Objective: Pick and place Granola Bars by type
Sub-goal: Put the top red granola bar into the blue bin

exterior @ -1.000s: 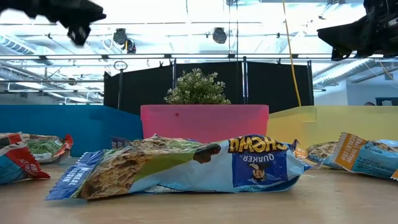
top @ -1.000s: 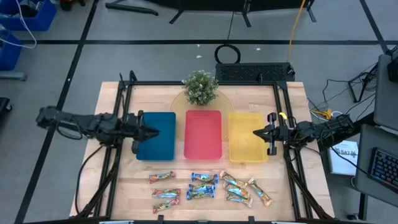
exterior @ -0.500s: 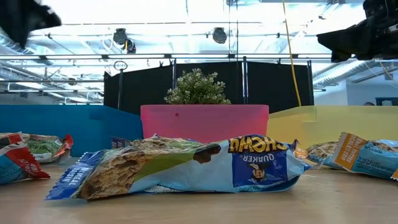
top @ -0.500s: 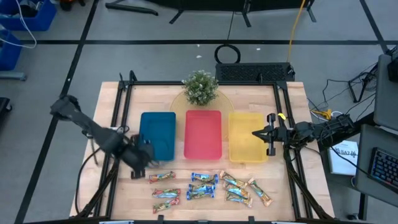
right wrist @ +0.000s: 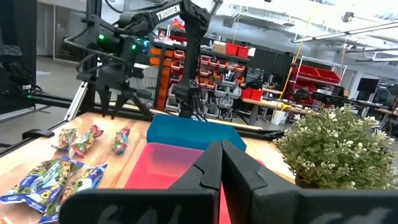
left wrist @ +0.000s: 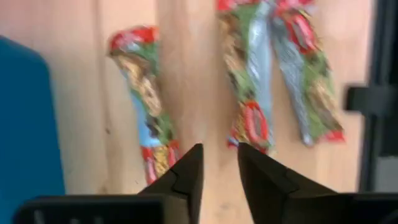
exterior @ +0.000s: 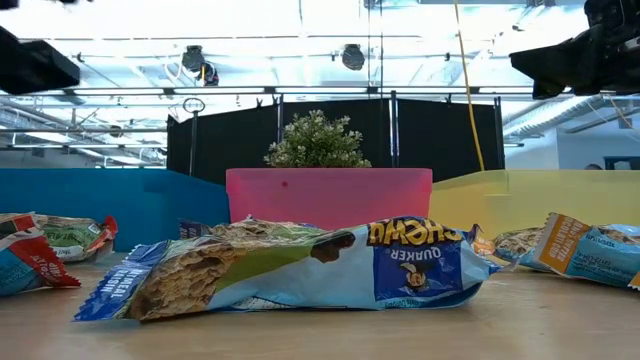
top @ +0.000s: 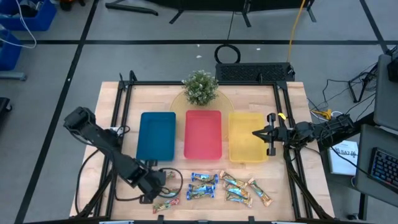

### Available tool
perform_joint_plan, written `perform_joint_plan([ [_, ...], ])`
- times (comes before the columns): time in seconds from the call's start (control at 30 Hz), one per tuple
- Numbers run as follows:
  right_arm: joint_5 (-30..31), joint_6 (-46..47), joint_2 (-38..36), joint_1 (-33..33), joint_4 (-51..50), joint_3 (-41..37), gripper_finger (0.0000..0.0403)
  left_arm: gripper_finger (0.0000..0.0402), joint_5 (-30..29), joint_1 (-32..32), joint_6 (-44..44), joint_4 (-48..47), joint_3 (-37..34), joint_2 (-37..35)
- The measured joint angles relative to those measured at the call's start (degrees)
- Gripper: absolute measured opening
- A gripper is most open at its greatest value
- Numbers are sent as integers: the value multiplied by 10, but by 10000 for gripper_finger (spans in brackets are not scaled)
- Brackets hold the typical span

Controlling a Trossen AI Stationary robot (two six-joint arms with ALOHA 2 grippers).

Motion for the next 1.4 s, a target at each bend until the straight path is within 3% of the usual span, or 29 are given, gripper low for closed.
perform_joint_plan([
  [0.2, 0, -1, 0, 0, 3, 0, 0, 202, -9, 34, -46, -14, -1, 16],
  [0.33, 0, 0, 0, 0, 1, 0, 0, 235, 3, 44, -27, -6, -1, 32],
  [0.83, 0, -1, 0, 0, -1, 0, 0, 245, 7, 40, -17, -3, 2, 138],
  [1.0, 0, -1, 0, 0, 3, 0, 0, 219, 38, 43, -29, -5, 1, 133],
  [1.3, 0, -1, 0, 0, 3, 0, 0, 85, 55, 42, -32, -6, 0, 131],
  [1.4, 1, -1, 0, 0, 3, 0, 0, 57, 57, 41, -23, -10, -2, 119],
])
